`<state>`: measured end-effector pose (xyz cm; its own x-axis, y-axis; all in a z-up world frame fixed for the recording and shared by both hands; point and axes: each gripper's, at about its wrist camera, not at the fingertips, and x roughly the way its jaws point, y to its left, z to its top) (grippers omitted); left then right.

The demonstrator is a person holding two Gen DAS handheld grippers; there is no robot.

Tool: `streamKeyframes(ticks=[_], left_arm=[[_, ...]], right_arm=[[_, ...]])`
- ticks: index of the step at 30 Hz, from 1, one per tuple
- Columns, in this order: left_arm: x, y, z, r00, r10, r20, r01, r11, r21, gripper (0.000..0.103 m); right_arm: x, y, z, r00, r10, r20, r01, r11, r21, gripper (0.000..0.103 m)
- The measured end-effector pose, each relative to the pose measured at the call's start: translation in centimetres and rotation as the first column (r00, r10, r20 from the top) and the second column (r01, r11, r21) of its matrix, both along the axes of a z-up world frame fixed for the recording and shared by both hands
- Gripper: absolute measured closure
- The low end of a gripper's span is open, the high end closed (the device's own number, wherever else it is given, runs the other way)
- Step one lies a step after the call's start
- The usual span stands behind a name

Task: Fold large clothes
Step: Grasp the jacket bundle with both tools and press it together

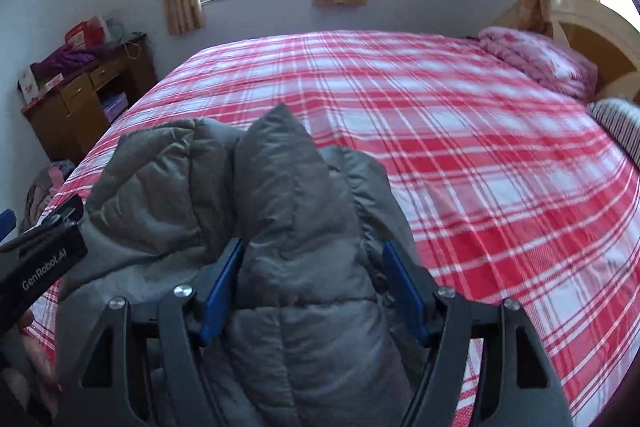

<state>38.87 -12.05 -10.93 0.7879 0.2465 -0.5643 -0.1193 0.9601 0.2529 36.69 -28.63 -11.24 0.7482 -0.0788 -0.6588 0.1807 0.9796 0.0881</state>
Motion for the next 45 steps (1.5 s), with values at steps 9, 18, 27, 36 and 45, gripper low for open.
streamKeyframes(ticks=[9,18,27,36,45], left_arm=[[0.6,-2.6,-2.8,0.998,-0.043,-0.045,0.045,0.998,0.05,0.004],[1.1,-2.0,-4.3,0.997,-0.043,-0.061,0.043,0.999,-0.008,0.004],[1.2,-1.9,-5.4,0.998,-0.038,-0.056,0.036,0.999,-0.021,0.002],[1.4,-2.0,-5.9,0.998,-0.032,-0.055,0.031,0.999,-0.014,0.001],[1.3,-2.1,-6.0,0.998,-0.031,-0.057,0.031,0.999,-0.013,0.001]], right_arm=[[-0.9,-2.4,-2.6,0.998,-0.056,0.004,0.055,0.996,0.064,0.031],[-0.9,-3.5,-4.2,0.998,-0.059,0.016,0.056,0.99,0.13,0.029],[-0.7,-3.7,-5.2,0.998,-0.059,0.011,0.057,0.987,0.149,0.027],[-0.7,-3.7,-5.6,0.998,-0.061,0.005,0.06,0.986,0.158,0.027],[-0.8,-3.6,-5.8,0.998,-0.07,0.002,0.069,0.986,0.153,0.026]])
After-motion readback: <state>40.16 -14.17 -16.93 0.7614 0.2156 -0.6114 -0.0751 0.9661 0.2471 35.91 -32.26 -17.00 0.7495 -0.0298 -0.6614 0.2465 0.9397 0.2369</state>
